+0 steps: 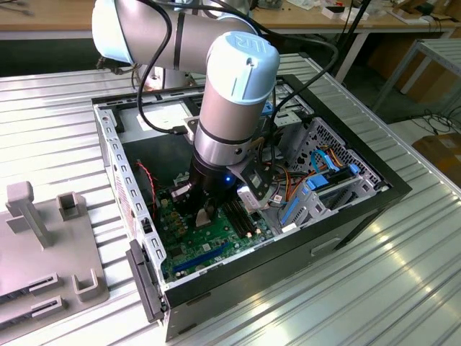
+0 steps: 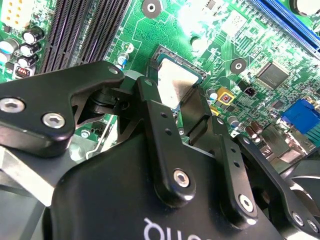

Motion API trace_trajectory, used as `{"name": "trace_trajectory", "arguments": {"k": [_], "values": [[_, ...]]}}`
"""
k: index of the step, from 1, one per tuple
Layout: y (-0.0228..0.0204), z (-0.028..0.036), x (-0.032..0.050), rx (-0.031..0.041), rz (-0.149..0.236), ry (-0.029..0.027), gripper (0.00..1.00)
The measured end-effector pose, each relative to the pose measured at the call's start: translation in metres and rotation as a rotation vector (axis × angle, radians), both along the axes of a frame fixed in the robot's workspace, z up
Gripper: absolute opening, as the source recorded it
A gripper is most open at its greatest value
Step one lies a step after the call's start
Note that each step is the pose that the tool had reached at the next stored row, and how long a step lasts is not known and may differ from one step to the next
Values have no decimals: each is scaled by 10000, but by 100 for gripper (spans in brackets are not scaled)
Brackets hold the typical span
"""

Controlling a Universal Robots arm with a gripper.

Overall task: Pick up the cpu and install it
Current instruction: 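Place the cpu into insertion slot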

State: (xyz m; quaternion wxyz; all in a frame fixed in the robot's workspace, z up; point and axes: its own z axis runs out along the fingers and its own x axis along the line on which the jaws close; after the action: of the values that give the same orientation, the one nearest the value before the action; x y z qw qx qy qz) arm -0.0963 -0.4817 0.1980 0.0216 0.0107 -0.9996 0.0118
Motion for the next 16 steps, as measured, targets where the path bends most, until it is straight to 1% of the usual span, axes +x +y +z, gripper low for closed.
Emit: {"name": "trace_trajectory", "arguments": {"k": [3,4,13,16], "values": [[0,-1,-1,2,-1,0,45],[0,-1,0,2,-1,-1,51],[0,0,0,0,0,1,51],[1,22,1,9,0,-3,51]]}}
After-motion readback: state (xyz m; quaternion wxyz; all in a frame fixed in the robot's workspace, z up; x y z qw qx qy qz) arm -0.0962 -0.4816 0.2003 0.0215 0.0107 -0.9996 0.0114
